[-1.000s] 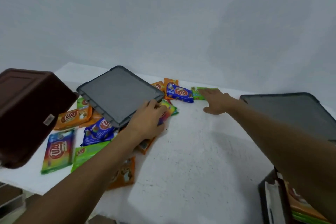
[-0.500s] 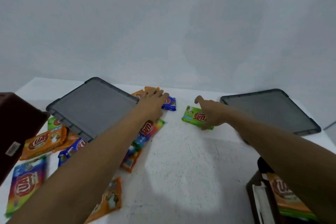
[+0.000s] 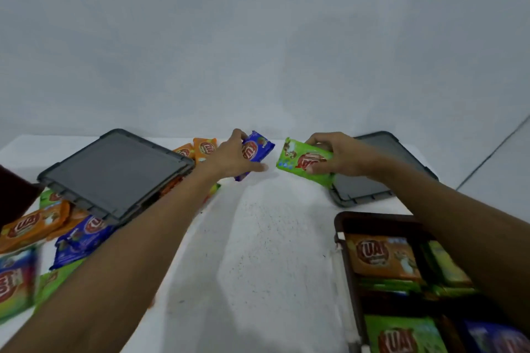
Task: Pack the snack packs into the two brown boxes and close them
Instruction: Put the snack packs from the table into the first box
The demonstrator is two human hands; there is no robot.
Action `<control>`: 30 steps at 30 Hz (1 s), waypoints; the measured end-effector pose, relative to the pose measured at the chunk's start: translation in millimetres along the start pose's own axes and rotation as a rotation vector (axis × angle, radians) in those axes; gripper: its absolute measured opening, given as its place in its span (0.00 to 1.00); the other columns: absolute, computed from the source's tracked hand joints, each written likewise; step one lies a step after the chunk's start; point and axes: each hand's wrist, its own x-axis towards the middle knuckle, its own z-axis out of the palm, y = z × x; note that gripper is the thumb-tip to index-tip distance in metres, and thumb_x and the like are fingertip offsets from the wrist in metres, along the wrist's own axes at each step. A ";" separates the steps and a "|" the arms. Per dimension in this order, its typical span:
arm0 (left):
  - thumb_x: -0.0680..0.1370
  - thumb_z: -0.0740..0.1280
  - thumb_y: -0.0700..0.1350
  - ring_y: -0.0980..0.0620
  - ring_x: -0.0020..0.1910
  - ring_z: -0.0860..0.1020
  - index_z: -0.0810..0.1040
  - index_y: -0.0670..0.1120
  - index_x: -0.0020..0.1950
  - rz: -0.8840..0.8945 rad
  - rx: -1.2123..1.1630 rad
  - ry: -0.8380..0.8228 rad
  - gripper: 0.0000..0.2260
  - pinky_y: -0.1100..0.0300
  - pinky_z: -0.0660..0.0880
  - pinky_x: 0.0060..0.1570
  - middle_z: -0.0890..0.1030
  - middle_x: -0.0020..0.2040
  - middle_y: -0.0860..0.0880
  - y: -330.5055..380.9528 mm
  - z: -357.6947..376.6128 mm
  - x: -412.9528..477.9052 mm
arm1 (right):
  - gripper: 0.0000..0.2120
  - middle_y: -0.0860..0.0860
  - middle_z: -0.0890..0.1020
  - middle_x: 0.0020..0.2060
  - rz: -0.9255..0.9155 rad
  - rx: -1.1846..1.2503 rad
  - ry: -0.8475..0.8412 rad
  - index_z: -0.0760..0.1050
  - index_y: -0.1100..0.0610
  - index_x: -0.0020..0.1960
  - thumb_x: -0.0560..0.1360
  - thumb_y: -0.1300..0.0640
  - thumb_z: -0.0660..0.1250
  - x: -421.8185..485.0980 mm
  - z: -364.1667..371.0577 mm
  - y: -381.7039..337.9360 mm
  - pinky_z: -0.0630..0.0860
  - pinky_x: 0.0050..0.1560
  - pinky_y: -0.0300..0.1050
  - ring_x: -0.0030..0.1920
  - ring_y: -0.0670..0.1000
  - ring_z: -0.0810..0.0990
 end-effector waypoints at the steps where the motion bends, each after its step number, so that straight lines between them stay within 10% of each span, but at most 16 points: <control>1: 0.71 0.75 0.55 0.55 0.44 0.77 0.63 0.48 0.64 -0.011 -0.127 0.006 0.29 0.63 0.72 0.34 0.76 0.50 0.52 13.0 4.1 -7.3 | 0.15 0.48 0.84 0.43 0.009 0.090 0.036 0.75 0.51 0.52 0.69 0.58 0.77 -12.2 -6.1 0.3 0.75 0.39 0.32 0.39 0.46 0.81; 7: 0.77 0.70 0.44 0.50 0.44 0.81 0.73 0.45 0.58 0.059 -0.508 0.125 0.11 0.57 0.78 0.38 0.80 0.53 0.44 81.9 41.3 -53.1 | 0.16 0.53 0.85 0.39 0.016 0.450 0.240 0.73 0.60 0.49 0.67 0.67 0.76 -112.4 -38.5 19.4 0.78 0.43 0.42 0.41 0.50 0.84; 16: 0.74 0.71 0.34 0.47 0.53 0.82 0.73 0.51 0.61 0.266 -0.606 0.046 0.20 0.52 0.82 0.42 0.78 0.54 0.44 166.6 89.4 -124.1 | 0.11 0.54 0.85 0.47 0.001 0.736 0.302 0.77 0.57 0.55 0.72 0.62 0.71 -219.7 -58.7 62.9 0.80 0.42 0.44 0.47 0.53 0.85; 22: 0.73 0.72 0.36 0.48 0.52 0.81 0.70 0.45 0.45 0.306 -0.278 -0.106 0.11 0.50 0.82 0.42 0.80 0.51 0.47 172.6 123.1 -151.3 | 0.17 0.60 0.85 0.48 0.065 0.521 0.064 0.73 0.61 0.59 0.72 0.64 0.72 -259.1 -65.3 79.3 0.83 0.46 0.51 0.48 0.60 0.85; 30: 0.74 0.72 0.43 0.56 0.47 0.78 0.81 0.49 0.50 0.458 0.347 -0.441 0.06 0.57 0.78 0.45 0.80 0.50 0.53 170.8 157.5 -176.9 | 0.14 0.50 0.85 0.46 -0.015 -0.195 -0.277 0.77 0.52 0.59 0.74 0.54 0.72 -278.8 -36.5 101.1 0.79 0.46 0.41 0.44 0.48 0.83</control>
